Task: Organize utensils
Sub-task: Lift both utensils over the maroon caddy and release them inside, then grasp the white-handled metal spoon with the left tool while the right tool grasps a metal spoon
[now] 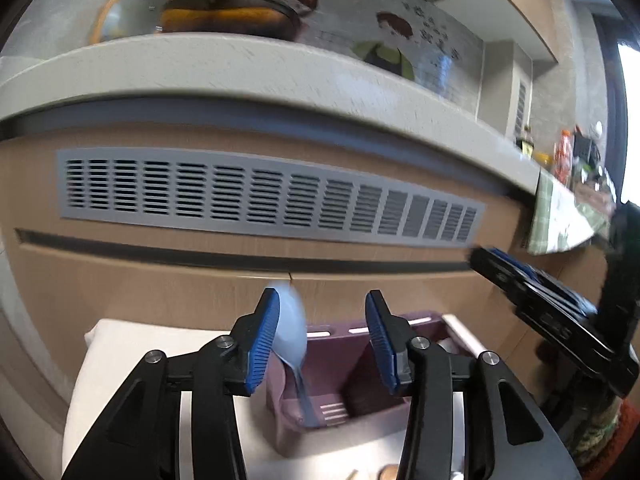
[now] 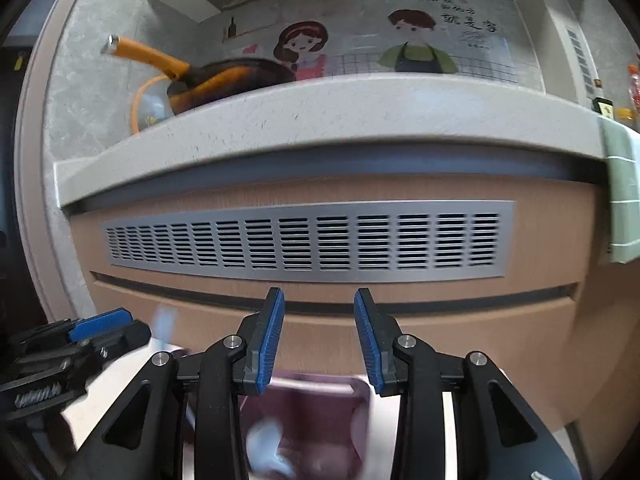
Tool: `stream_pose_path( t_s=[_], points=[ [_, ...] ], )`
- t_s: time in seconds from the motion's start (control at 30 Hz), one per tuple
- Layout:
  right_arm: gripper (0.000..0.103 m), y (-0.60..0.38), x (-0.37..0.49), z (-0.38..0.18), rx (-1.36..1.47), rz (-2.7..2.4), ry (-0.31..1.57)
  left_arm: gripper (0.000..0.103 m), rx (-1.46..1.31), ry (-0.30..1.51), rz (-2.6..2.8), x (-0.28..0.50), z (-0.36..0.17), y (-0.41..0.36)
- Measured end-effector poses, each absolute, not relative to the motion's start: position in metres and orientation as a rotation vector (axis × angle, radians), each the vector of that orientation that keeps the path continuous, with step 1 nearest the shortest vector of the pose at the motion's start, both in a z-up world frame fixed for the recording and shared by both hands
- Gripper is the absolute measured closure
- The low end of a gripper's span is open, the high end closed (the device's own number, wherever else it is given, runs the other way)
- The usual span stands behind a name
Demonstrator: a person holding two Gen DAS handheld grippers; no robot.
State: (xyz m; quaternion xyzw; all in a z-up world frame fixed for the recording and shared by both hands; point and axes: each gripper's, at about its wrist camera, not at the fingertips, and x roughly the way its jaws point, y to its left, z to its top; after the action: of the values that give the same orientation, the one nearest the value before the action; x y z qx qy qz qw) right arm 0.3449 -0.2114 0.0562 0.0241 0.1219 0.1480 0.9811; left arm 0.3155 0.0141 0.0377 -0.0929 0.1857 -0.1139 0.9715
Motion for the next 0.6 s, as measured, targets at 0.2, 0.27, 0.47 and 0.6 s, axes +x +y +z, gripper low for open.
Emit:
stream_pose_path(
  t_s=[0.2, 0.27, 0.47, 0.6],
  points=[
    [0.067, -0.242, 0.286, 0.064, 0.006, 0.268, 0.322, 0.053, -0.192, 0.428, -0.16, 0.262, 0.044, 0.035],
    [0.067, -0.248, 0.27, 0.055, -0.017, 0.28, 0.412, 0.053, -0.193, 0.489, -0.144, 0.247, 0.032, 0.039],
    [0.067, -0.257, 0.23, 0.0, -0.069, 0.279, 0.66, 0.053, -0.219, 0.678, -0.107, 0.191, -0.02, 0.046],
    [0.068, -0.256, 0.21, -0.044, -0.08, 0.271, 0.815, 0.053, -0.188, 0.731, -0.058, 0.156, -0.041, 0.048]
  ],
)
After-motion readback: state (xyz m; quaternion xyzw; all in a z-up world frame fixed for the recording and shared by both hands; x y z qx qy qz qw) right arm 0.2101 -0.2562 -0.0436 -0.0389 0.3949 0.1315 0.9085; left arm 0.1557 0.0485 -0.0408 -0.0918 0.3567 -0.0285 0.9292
